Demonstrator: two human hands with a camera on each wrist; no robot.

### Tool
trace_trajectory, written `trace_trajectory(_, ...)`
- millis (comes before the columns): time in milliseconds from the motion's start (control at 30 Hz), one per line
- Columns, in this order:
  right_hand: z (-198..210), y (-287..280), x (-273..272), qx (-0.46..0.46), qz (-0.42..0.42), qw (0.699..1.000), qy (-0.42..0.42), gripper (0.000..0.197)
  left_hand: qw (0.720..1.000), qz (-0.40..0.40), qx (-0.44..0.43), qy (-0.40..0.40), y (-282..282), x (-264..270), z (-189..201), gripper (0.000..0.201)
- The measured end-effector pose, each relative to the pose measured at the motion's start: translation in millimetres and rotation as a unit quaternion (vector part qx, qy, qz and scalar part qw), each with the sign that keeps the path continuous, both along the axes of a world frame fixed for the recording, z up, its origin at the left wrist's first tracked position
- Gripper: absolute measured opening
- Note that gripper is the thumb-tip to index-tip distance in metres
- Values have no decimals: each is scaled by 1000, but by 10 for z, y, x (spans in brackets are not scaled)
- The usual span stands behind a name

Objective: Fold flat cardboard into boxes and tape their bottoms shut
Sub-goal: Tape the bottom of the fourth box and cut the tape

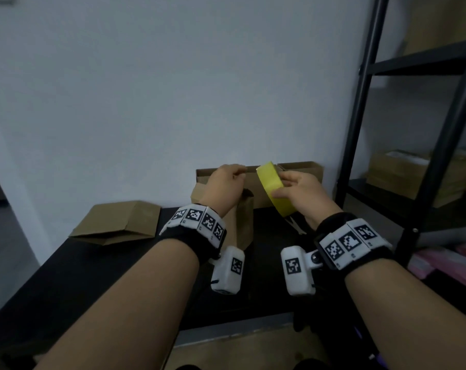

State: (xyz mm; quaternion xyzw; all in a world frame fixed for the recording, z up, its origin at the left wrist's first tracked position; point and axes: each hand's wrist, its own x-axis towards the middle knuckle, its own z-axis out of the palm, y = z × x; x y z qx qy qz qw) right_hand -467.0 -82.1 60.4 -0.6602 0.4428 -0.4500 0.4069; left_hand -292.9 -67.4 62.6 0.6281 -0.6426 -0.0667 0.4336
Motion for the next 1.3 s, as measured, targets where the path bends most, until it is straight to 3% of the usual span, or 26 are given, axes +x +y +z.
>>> trace_trajectory(200, -12, 17, 0, -17, 7, 1000, -18, 56, 989, -56, 10, 136, -51, -156, 67, 32)
trace_trajectory(333, -42, -6, -4, -19, 5, 1000, -13, 56, 988, -51, 3, 147, -63, -195, 24, 35)
trace_trajectory(733, -92, -63, 30, -15, 4, 999, -49, 54, 973, -90, 10, 213, -40, -275, -4, 7)
trace_trajectory(767, -92, -67, 32, -16, 2, 998, -52, 54, 972, -85, 9, 217, -42, -280, 0, 12)
trace_trajectory(867, -87, -73, 15, -22, -4, 998, -53, 49, 969, -61, 22, 239, -56, -288, 19, 67)
trace_trajectory(933, -90, -72, -1, -23, -2, 998, -53, 48, 963, -66, 27, 260, -57, -300, 32, 81)
trace_trajectory(1167, -95, -46, -46, -28, 24, 998, -44, 67, 933, -102, 31, 343, -73, -359, 63, 71)
trace_trajectory(1300, -133, -87, -40, -30, 25, 997, -61, 68, 939, -94, 37, 330, -93, -368, 37, 52)
